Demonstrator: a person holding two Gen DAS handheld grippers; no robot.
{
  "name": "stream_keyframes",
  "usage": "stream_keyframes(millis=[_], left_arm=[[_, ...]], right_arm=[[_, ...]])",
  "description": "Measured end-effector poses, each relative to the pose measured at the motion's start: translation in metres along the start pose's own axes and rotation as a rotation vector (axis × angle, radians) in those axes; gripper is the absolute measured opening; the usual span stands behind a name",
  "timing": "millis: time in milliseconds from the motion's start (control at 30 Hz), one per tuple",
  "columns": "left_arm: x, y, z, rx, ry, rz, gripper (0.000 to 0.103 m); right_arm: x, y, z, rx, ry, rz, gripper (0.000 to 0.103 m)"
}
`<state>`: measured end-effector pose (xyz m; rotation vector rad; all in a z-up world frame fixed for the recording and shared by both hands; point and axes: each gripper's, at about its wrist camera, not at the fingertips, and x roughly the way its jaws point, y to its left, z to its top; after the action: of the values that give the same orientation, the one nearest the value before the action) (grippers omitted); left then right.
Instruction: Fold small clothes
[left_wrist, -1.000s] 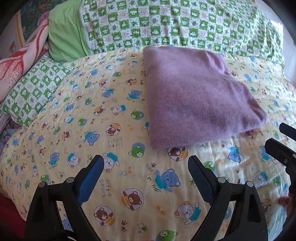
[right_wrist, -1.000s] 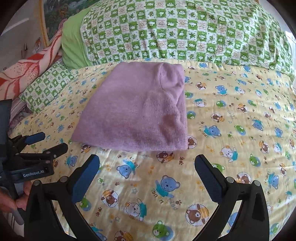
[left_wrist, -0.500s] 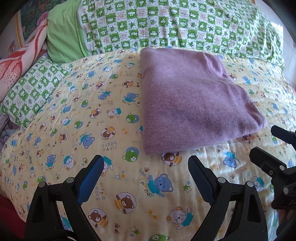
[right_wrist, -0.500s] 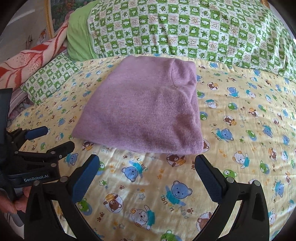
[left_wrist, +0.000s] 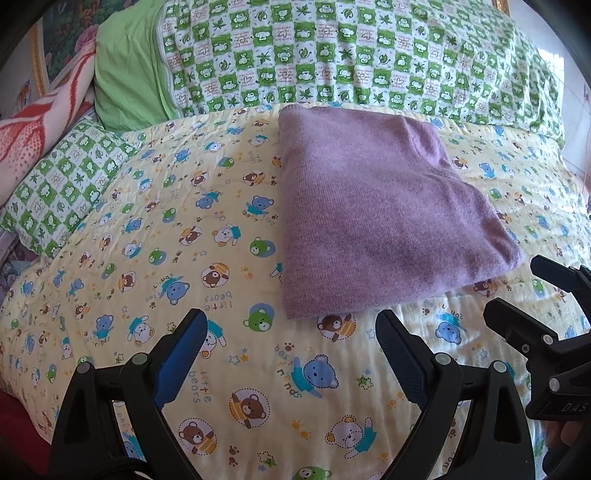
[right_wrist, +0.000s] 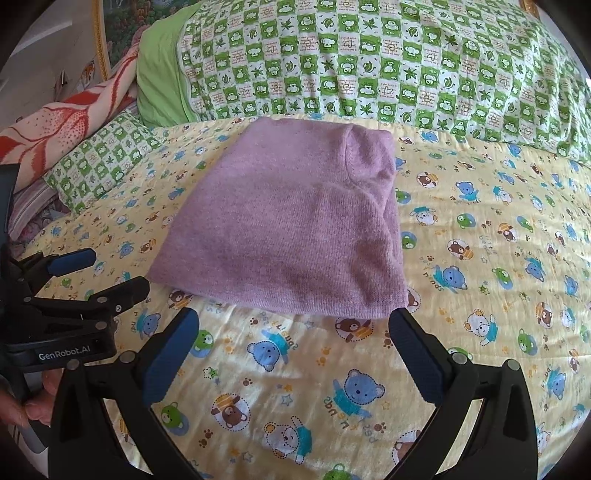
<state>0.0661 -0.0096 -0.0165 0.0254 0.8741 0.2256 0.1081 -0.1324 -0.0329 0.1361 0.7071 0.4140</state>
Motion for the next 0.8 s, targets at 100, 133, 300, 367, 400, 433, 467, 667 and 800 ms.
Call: stream_keyframes(millis=[100, 133, 300, 367, 400, 433, 467, 667, 800], left_arm=[[-0.0018, 0.0001, 0.0, -0.001, -0.004, 0.001, 0.093], [-0.0017, 0.0006, 0.0004, -0.001, -0.004, 0.0, 0.093], [-0.0032, 0.0012, 0.0015, -0.001, -0.008, -0.002, 0.094], [-0.0045, 0.0009, 0.0017, -0.003, -0.011, -0.005, 0.094], [-0.0045, 0.0008, 0.002, -0.004, -0.011, -0.004, 0.094], [-0.0047, 0.0012, 0.0025, -0.006, -0.012, -0.006, 0.094], [-0.0046, 0.0013, 0.0028, -0.007, -0.012, -0.008, 0.094], [-0.0029, 0.0018, 0.0042, -0.008, -0.009, -0.01, 0.094], [-0.001, 0.0018, 0.0052, -0.006, -0.005, -0.013, 0.094]], right_arm=[[0.0, 0.0001, 0.0007, 0.001, -0.002, 0.0, 0.102], [0.0001, 0.0009, 0.0012, 0.004, -0.004, -0.001, 0.102], [-0.0001, 0.0017, 0.0068, 0.011, -0.017, 0.002, 0.102], [-0.0004, 0.0025, 0.0079, 0.011, -0.022, 0.003, 0.102], [-0.0007, 0.0029, 0.008, 0.012, -0.024, 0.005, 0.102], [-0.001, 0.0034, 0.0077, 0.012, -0.026, 0.004, 0.102], [-0.0011, 0.0036, 0.0073, 0.012, -0.026, 0.003, 0.102], [-0.0011, 0.0031, 0.0074, 0.019, -0.026, 0.001, 0.102], [-0.0011, 0.0021, 0.0074, 0.022, -0.026, 0.001, 0.102]])
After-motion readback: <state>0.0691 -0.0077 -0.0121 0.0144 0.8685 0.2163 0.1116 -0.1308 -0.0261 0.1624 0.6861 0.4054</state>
